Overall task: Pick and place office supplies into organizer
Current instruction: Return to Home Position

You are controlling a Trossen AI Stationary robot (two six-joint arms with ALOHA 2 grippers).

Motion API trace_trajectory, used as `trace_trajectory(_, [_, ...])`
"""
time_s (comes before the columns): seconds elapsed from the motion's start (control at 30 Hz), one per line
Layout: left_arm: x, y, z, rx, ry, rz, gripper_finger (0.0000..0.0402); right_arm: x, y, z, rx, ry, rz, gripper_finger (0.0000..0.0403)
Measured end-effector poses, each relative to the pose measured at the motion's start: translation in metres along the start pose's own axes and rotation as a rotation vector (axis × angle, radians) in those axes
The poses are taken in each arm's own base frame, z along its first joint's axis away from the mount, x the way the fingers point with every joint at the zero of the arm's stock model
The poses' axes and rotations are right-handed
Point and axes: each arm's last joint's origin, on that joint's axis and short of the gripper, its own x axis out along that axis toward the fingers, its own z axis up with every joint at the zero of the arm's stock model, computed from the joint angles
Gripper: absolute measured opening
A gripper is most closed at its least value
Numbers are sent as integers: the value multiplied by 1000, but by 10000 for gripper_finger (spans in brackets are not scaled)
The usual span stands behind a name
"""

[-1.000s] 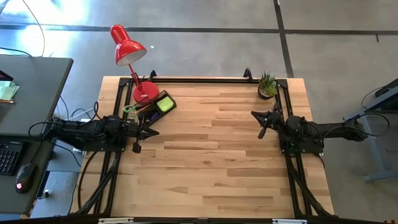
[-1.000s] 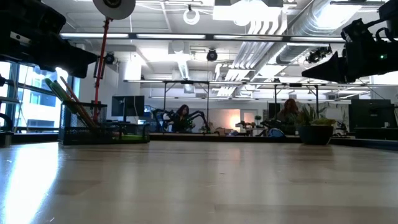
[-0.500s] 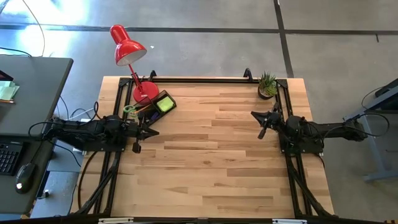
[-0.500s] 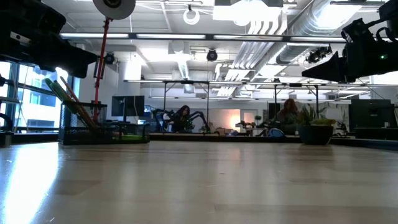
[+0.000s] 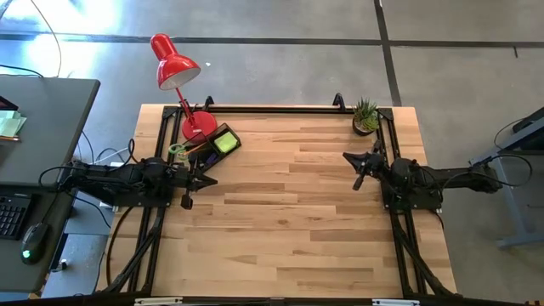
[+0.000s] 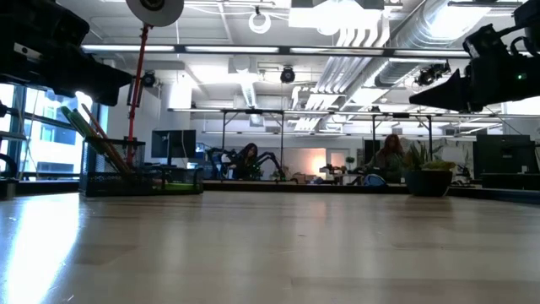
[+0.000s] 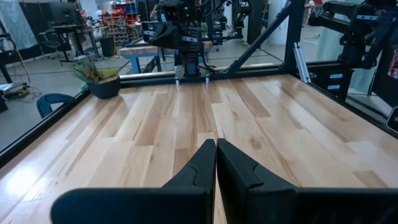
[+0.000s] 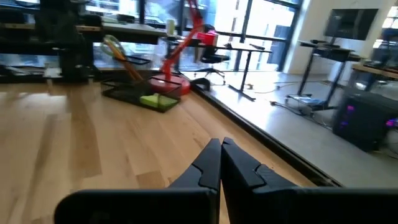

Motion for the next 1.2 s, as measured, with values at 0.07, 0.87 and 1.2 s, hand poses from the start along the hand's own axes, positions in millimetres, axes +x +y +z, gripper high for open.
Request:
trace_trajectory(0.07, [0,0,0,0,0,0,1,0,1,0,0,-4,37,0])
trace_trajectory(0.87, [0,0,0,0,0,0,1,-3,12,-2,12,-4,432,0])
trace_trajectory(1.2, [0,0,0,0,0,0,1,-5,11,0,25,-44,435,0])
